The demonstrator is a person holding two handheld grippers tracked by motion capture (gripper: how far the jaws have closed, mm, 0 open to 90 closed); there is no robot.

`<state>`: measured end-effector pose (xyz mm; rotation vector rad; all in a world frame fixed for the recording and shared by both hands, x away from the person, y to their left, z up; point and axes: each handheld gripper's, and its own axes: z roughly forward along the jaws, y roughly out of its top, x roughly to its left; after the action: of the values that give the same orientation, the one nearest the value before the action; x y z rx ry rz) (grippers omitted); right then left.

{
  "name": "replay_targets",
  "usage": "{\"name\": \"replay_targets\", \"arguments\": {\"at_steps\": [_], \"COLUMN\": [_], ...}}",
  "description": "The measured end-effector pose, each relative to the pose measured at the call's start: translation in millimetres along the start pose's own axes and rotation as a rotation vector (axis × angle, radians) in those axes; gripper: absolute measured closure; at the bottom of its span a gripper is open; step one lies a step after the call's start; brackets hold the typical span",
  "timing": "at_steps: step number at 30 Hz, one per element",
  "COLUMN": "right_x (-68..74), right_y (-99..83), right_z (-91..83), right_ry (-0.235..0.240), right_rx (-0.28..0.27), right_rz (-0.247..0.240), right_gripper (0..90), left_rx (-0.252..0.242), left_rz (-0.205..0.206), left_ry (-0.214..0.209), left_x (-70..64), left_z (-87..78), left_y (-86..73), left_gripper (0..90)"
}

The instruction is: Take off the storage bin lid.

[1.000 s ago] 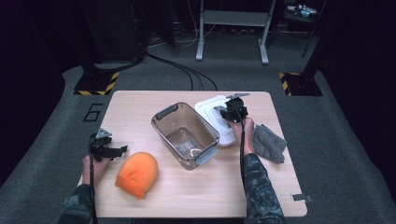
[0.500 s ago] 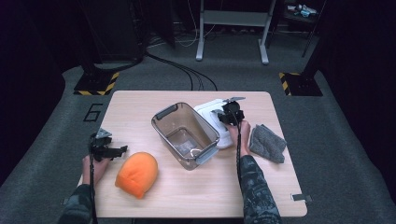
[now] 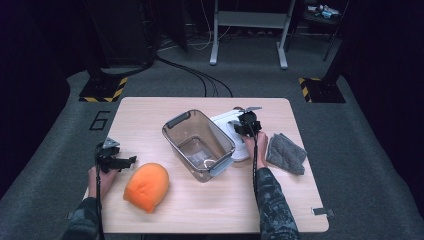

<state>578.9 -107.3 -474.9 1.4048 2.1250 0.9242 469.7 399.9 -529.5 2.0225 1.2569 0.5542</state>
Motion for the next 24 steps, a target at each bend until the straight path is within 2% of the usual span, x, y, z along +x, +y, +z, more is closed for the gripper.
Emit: {"name": "replay_targets", "arguments": {"at_steps": [3, 10, 13, 16, 19, 21, 24], "right_x": [-0.3, -2.3, -1.2, -1.5, -0.7, -1.5, -1.8], "right_y": [-1.6, -5.4, -6.4, -6.3, -4.5, -3.7, -2.9], "right_z": [1.4, 6.2, 7.4, 4.8, 0.3, -3.1, -11.8], "right_ry": [-0.002, -0.007, -0.005, -0.01, -0.013, -0.012, 0.002], "right_rx": [0.009, 0.017, 0.021, 0.014, 0.024, 0.02, 0.009], "right_rz": [0.014, 0.001, 0.009, 0.022, 0.018, 0.003, 0.005], "right_gripper": [66.5, 66.3, 65.3, 55.0, 46.0, 38.0, 27.9], "left_rx": [0.001, 0.0, 0.0, 0.0, 0.0, 0.0, 0.0], "left_rz": [0.0, 0.0, 0.0, 0.0, 0.0, 0.0, 0.0], "left_ry": [0.0, 0.0, 0.0, 0.0, 0.0, 0.0, 0.001], "left_x": [0.0, 0.0, 0.0, 0.0, 0.0, -0.1, -0.2], "left_z": [0.0, 0.0, 0.0, 0.0, 0.0, 0.0, -0.1], "left_y": [0.1, 0.0, 0.0, 0.0, 0.0, 0.0, 0.0], "left_gripper": [11.1, 11.1, 11.1, 11.1, 11.1, 11.1, 11.1]}}
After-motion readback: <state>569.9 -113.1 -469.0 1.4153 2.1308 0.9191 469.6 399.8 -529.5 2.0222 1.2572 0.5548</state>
